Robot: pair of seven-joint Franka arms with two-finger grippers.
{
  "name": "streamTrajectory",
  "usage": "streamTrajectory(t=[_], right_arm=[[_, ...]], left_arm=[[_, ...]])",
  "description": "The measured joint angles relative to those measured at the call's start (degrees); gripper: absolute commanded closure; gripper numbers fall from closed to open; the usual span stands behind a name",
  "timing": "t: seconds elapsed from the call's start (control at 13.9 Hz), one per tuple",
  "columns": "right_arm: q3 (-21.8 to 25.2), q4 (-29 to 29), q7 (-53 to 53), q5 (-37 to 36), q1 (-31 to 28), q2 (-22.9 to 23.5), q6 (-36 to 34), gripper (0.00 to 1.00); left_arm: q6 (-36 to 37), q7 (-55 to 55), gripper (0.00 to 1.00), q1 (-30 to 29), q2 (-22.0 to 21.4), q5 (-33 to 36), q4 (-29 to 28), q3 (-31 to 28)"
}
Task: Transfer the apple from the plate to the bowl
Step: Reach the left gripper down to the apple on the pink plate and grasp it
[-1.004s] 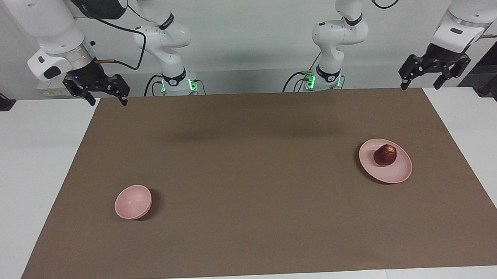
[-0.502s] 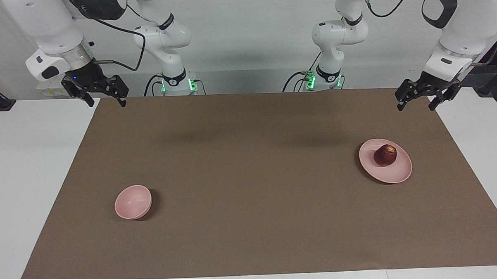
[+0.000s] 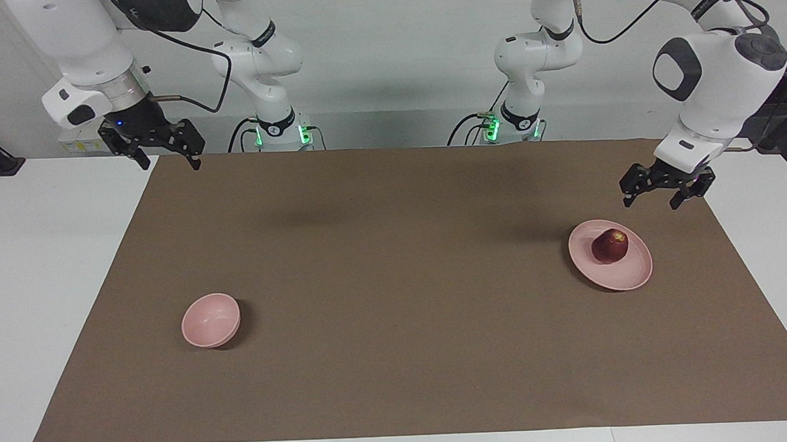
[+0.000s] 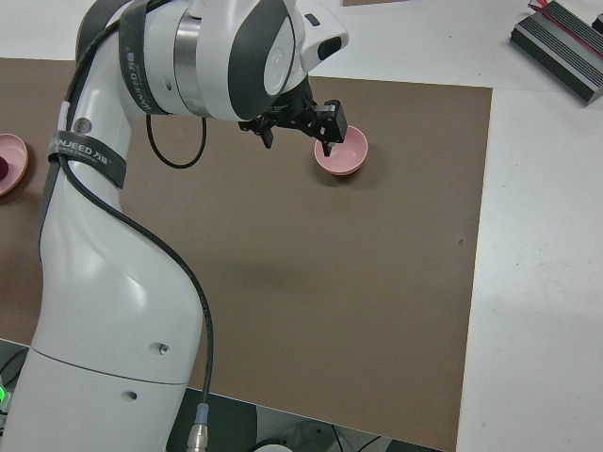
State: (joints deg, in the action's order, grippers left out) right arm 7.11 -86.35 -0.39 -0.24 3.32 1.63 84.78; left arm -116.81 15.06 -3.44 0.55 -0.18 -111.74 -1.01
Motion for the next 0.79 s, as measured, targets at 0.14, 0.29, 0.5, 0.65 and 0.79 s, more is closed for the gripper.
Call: streamTrajectory(t=[0.14, 0.29, 0.5, 0.65, 0.79], right_arm=[[0.00, 0.00, 0.00, 0.00, 0.03, 0.00, 0.00, 0.00], [-0.01, 0.00, 0.00, 0.00, 0.04, 0.00, 0.00, 0.00], [-0.02, 0.00, 0.00, 0.00, 0.05, 0.00, 0.00, 0.00], [-0.02, 0.00, 0.00, 0.00, 0.05, 0.00, 0.00, 0.00], [-0.02, 0.00, 0.00, 0.00, 0.05, 0.00, 0.00, 0.00]], left_arm=[[-6.31, 0.05, 0.00, -0.57, 0.35, -2.28, -5.03, -0.04], [-11.00, 0.05, 0.00, -0.68, 0.91, -3.08, -8.86, -0.04], [-14.74, 0.05, 0.00, -0.68, 2.28, -3.21, -10.69, -0.03], [-17.66, 0.05, 0.00, -0.69, 3.43, -3.21, -11.94, -0.03], [-21.98, 0.05, 0.00, -0.69, 4.82, -3.22, -13.70, -0.03]])
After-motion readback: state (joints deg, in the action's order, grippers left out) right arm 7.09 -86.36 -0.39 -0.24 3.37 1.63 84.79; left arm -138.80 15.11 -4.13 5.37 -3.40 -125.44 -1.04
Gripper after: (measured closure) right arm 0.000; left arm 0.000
